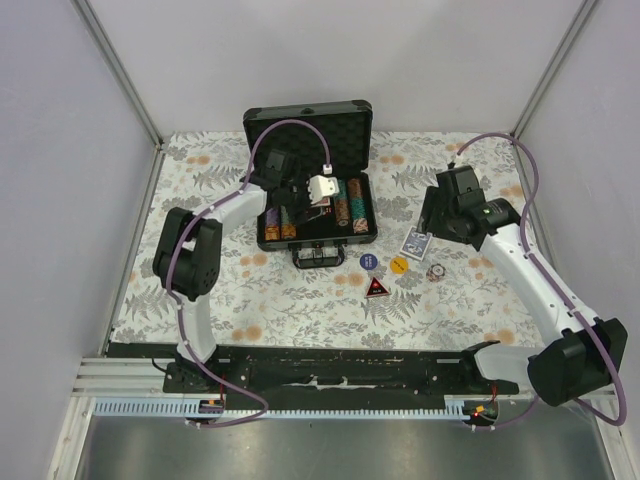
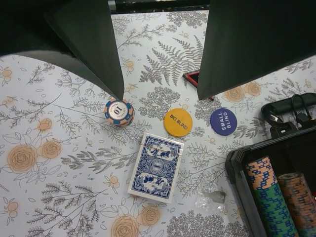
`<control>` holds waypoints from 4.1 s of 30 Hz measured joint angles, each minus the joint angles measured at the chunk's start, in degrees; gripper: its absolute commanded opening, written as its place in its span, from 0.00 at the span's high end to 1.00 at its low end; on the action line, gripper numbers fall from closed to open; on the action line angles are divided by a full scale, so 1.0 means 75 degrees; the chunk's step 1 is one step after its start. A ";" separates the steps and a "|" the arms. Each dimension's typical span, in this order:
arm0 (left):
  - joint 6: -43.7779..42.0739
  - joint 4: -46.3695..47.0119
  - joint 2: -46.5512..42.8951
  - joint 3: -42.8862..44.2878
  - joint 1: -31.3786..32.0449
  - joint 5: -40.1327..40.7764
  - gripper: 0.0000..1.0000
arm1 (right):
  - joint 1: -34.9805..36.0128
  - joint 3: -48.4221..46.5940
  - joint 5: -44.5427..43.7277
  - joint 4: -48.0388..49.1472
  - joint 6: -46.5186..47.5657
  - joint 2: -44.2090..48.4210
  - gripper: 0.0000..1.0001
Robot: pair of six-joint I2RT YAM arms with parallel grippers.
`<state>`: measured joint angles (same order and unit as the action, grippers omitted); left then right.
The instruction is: Pack up texas hold em set
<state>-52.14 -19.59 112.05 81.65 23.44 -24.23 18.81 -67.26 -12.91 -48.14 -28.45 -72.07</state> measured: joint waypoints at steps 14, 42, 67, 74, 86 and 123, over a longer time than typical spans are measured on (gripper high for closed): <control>-0.0866 -0.0154 0.0551 -0.0035 -0.0216 -0.0918 0.19 | -0.0522 0.0055 0.0370 0.0105 0.0058 -0.0099 0.30; -0.1533 -0.0717 0.1163 0.0571 -0.0125 -0.1332 0.43 | -0.0740 0.0291 0.0425 0.0122 0.0114 -0.0044 0.30; -0.1632 -0.0356 0.1067 0.0536 -0.0020 -0.1020 0.06 | -0.0796 0.0329 0.0612 0.0160 0.0111 -0.0044 0.30; -0.1515 -0.0344 0.0321 0.0140 -0.0050 -0.0906 0.08 | -0.0810 0.0329 0.0772 0.0175 0.0096 -0.0041 0.31; -0.0286 0.0475 -0.1658 -0.0533 -0.0050 -0.0804 0.12 | -0.0831 0.0391 0.1215 0.0184 -0.0073 0.0146 0.35; 1.1809 0.1040 -0.6044 -0.3864 0.0720 0.2090 0.00 | -0.0542 -0.0962 -0.0347 0.1297 -0.1370 -0.4876 0.05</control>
<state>36.42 -11.79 66.72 52.66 28.84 -8.56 14.74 -74.48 -15.51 -38.41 -38.72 -108.64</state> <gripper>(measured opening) 0.984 0.970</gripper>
